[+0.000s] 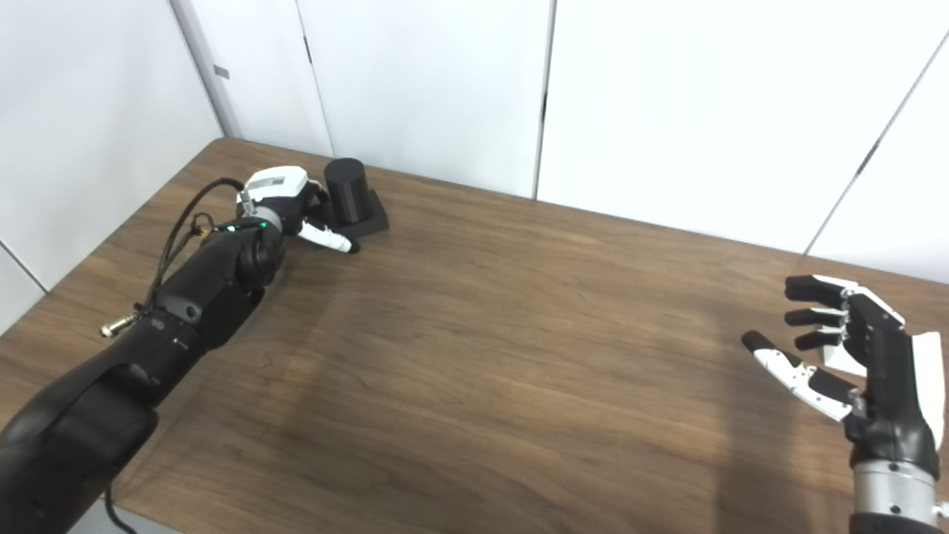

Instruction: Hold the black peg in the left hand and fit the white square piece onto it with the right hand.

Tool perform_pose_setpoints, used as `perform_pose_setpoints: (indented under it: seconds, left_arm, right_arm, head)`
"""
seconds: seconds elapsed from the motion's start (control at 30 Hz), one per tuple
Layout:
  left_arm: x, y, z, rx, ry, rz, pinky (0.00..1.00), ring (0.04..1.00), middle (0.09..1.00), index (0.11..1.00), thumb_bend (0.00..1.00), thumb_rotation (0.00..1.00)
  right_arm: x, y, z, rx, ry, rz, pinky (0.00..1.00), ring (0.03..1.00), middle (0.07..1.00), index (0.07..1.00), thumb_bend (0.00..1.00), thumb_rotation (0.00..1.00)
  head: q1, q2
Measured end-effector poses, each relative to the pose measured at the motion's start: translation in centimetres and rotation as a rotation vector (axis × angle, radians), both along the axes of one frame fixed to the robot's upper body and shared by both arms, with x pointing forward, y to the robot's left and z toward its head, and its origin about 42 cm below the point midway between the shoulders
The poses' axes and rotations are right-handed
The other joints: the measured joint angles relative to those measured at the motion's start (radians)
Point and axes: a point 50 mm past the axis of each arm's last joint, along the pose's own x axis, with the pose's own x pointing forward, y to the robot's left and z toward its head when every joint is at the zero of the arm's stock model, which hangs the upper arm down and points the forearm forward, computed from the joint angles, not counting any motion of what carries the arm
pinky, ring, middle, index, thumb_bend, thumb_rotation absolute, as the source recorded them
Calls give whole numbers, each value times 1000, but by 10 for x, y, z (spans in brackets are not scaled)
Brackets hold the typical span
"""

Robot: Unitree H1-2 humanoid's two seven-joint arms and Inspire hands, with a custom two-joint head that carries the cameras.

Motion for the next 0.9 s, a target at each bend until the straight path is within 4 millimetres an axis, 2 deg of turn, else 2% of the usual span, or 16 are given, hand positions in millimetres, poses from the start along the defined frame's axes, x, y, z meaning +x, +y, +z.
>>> perform_pose_setpoints:
  seconds: [0.13, 0.3, 0.43, 0.47, 0.5, 0.57, 0.6, 0.67, 0.9]
  left_arm:
    - [0, 1, 2, -5, -6, -15, 820, 973, 919, 677, 765, 306]
    - [0, 1, 2, -24, -6, -15, 796, 943, 904, 651, 741, 282]
    - [-2, 4, 0, -31, -5, -17, 731, 885, 852, 578, 724, 221]
    - [-3, 4, 0, -31, -6, -18, 722, 875, 843, 536, 622, 151]
    - [-4, 5, -1, -31, -7, -19, 712, 865, 837, 515, 569, 115]
    - [-4, 4, 0, -35, -4, -23, 707, 862, 839, 499, 526, 85]
    - [-4, 3, 1, -40, -2, -27, 712, 868, 839, 496, 521, 81]
    - [-4, 0, 3, -49, -5, -38, 717, 878, 839, 493, 517, 76]
    - [-11, 0, 2, -111, -3, -43, 739, 898, 840, 482, 522, 64]
  right_arm:
    - [1, -2, -3, -2, 10, -4, 466, 592, 661, 633, 487, 0]
    - [2, -3, -5, -3, 14, -4, 463, 588, 660, 629, 483, 0]
    - [2, -3, -5, 4, 12, -2, 454, 577, 656, 625, 482, 0]
    - [2, -3, -4, 5, 10, -2, 452, 576, 655, 624, 483, 0]
    - [2, -3, -4, 5, 9, -2, 451, 577, 656, 622, 481, 0]
    - [2, -4, -4, 5, 9, -2, 460, 587, 662, 626, 474, 0]
    - [2, -3, -4, 5, 9, -2, 456, 583, 658, 560, 484, 55]
    - [2, -3, -4, 5, 10, -1, 454, 581, 657, 506, 492, 101]
    - [1, -3, -2, 5, 10, 2, 457, 586, 659, 492, 495, 114]
  head:
    - [5, 0]
    - [2, -2]
    - [2, -2]
    - [2, -2]
    - [2, 0]
    - [2, 0]
    - [3, 5]
    - [3, 6]
    - [2, 11]
